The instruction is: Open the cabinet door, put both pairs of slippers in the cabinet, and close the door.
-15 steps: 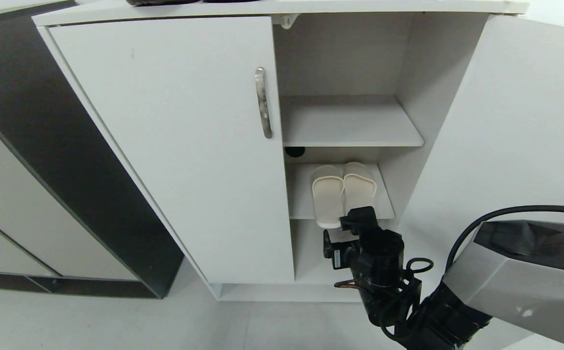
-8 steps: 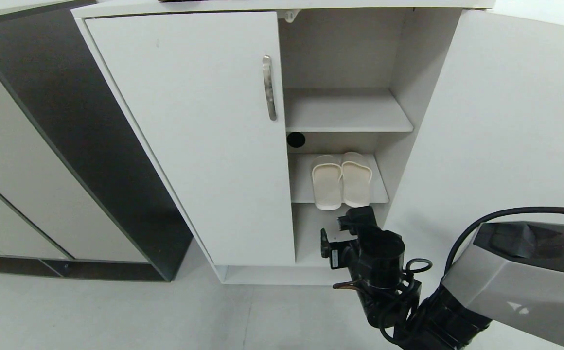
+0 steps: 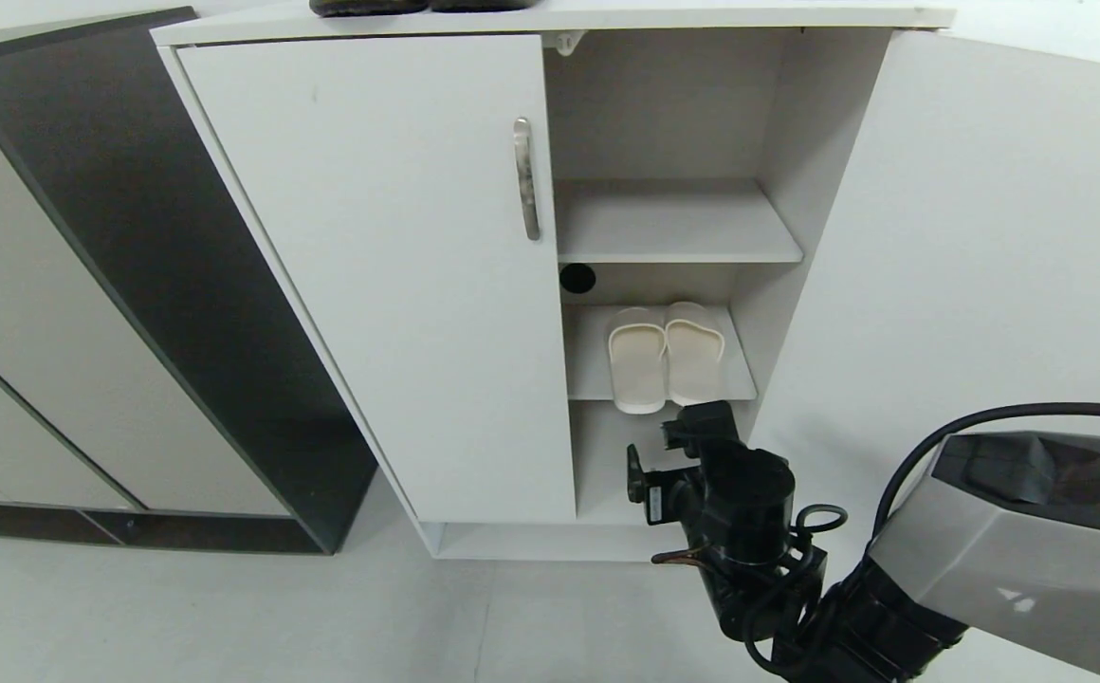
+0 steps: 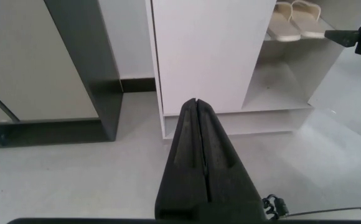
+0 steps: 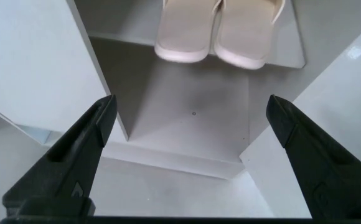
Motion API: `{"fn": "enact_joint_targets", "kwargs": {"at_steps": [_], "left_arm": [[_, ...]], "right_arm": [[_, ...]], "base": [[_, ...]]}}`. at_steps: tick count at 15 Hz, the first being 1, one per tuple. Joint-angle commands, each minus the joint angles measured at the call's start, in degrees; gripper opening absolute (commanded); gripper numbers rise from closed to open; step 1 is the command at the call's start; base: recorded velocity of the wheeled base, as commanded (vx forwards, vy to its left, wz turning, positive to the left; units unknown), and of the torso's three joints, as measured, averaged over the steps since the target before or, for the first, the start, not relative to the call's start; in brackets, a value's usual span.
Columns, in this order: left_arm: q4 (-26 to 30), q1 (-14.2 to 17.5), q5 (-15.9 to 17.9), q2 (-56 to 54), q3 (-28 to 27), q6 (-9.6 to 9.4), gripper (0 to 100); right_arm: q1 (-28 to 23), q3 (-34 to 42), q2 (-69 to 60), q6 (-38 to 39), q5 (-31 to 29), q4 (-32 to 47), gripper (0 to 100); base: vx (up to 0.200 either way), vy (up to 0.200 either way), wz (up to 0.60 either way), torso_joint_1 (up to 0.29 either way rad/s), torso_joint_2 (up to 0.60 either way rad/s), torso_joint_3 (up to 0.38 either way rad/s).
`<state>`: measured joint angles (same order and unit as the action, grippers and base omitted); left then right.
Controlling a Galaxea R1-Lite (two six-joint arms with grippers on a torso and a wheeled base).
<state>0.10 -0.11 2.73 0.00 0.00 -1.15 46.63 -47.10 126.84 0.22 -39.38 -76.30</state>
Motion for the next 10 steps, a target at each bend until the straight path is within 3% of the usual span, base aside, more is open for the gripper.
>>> {"fn": "enact_joint_targets", "kwargs": {"at_steps": [1, 10], "left_arm": [[0.0, 0.0, 0.0, 0.1, 0.0, 0.0, 0], [0.0, 0.0, 0.0, 0.1, 0.0, 0.0, 0]], "right_arm": [[0.0, 0.2, 0.0, 0.0, 0.0, 0.0, 100], [-0.2, 0.5, 0.2, 0.0, 0.1, 0.0, 100]], "base": [[0.0, 0.0, 0.0, -0.002, 0.0, 0.178], [0.0, 0.0, 0.0, 0.003, 0.0, 0.198]]}}
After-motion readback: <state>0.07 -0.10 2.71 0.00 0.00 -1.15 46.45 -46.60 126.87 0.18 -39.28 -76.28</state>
